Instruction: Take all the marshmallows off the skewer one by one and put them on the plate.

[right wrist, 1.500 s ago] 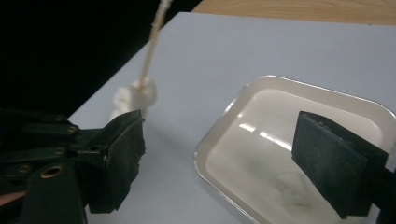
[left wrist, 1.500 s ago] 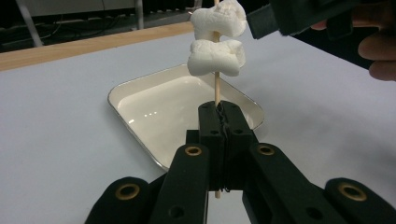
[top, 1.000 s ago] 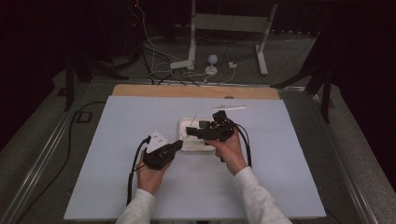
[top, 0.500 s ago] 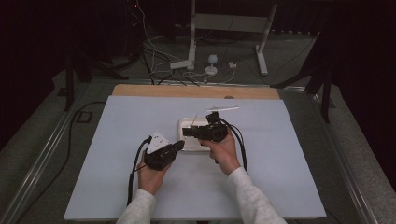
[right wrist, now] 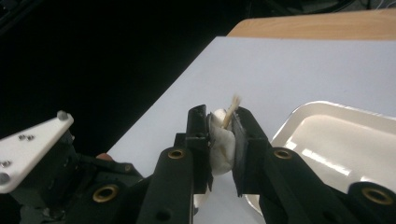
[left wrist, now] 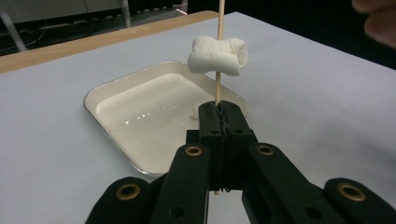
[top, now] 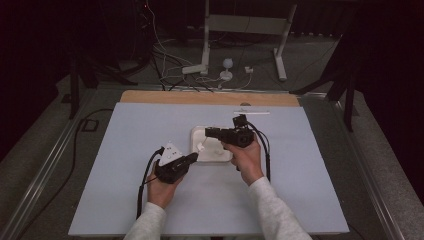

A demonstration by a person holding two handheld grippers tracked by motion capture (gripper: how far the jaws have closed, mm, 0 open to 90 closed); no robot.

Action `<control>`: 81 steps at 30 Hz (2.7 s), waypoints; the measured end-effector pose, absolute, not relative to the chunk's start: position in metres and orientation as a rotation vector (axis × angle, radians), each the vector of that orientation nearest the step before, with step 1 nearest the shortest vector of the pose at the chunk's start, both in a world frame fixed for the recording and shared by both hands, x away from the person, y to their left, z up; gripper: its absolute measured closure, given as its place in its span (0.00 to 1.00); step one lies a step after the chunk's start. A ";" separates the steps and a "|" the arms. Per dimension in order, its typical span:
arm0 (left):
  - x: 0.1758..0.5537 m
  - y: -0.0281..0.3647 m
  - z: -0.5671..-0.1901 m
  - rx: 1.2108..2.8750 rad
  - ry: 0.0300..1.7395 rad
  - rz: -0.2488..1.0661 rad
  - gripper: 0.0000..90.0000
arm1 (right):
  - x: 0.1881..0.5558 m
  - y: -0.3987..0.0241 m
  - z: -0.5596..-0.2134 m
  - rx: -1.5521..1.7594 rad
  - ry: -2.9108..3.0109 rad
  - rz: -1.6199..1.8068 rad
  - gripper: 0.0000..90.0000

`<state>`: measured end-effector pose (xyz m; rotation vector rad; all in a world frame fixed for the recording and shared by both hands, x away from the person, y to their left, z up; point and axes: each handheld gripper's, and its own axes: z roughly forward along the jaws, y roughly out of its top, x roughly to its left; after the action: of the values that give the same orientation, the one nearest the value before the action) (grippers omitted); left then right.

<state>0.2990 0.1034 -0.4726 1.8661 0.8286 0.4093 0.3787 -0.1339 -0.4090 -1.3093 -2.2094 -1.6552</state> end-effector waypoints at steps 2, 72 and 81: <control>0.299 0.102 -0.472 1.866 0.820 0.409 1.00 | 0.380 -0.138 -0.405 -1.313 -2.218 -1.663 0.88; 0.304 0.115 -0.475 1.867 0.904 0.434 1.00 | 0.399 -0.162 -0.461 -1.603 -2.487 -1.401 0.45; 0.305 0.115 -0.474 1.857 0.914 0.434 1.00 | 0.391 -0.158 -0.452 -1.502 -2.400 -1.484 0.34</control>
<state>0.3045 0.1146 -0.4742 1.8572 0.9140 0.4335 0.3905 -0.1581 -0.4515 -1.5021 -2.3999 -1.4842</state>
